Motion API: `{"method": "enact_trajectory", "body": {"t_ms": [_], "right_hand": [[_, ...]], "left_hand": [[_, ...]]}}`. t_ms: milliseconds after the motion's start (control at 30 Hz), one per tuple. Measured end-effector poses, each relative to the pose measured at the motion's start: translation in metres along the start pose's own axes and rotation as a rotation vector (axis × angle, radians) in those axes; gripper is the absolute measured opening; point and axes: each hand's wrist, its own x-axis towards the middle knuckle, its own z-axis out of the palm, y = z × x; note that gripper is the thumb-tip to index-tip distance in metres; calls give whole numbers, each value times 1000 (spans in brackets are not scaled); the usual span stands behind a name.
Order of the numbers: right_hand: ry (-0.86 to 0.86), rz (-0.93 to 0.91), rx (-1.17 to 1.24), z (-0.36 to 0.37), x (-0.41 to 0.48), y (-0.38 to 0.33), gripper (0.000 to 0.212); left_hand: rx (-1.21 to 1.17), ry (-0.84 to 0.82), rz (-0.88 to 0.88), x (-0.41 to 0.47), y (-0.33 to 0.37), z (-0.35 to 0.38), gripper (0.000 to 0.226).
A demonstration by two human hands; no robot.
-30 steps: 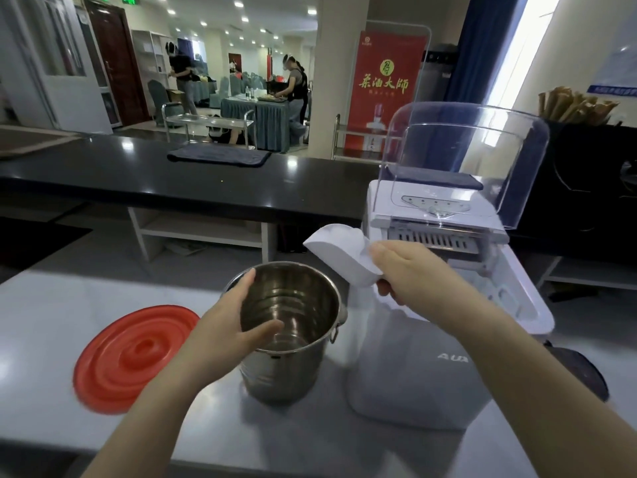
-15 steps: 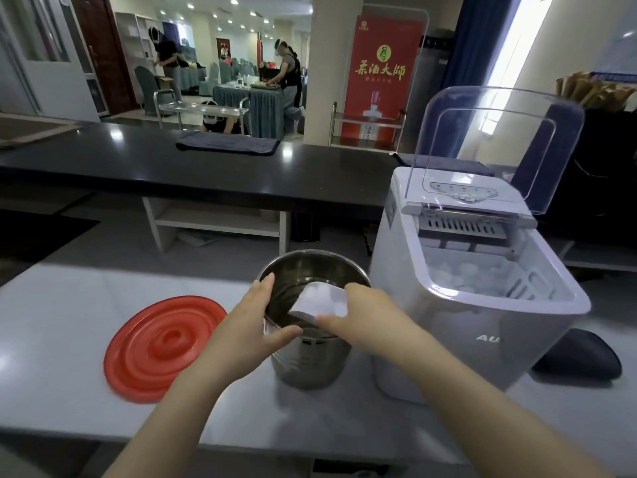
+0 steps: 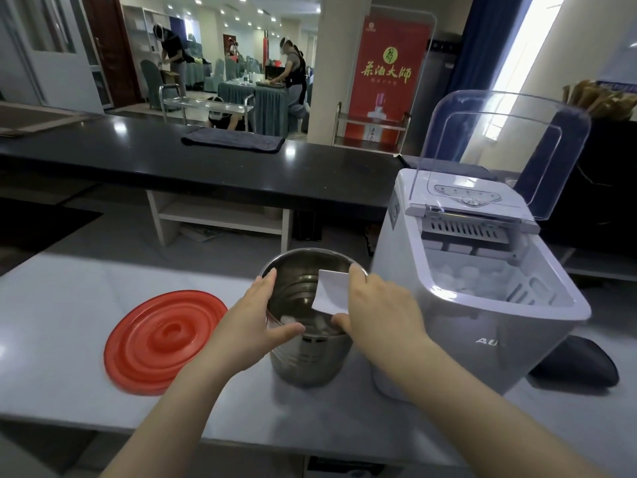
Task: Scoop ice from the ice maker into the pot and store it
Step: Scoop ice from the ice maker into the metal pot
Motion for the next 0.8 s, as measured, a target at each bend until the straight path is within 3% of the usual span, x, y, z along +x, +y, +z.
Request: {"method": "enact_trajectory", "body": {"t_ms": [167, 500, 800], "right_hand": [[75, -19, 109, -27, -7, 13, 82], [223, 49, 197, -58, -24, 97, 77], [75, 180, 292, -53, -24, 221, 78]], "left_hand": [[-71, 62, 12, -1, 18, -2, 97], [-151, 79, 146, 9, 82, 24, 81], [-203, -30, 172, 31, 126, 72, 85]]}}
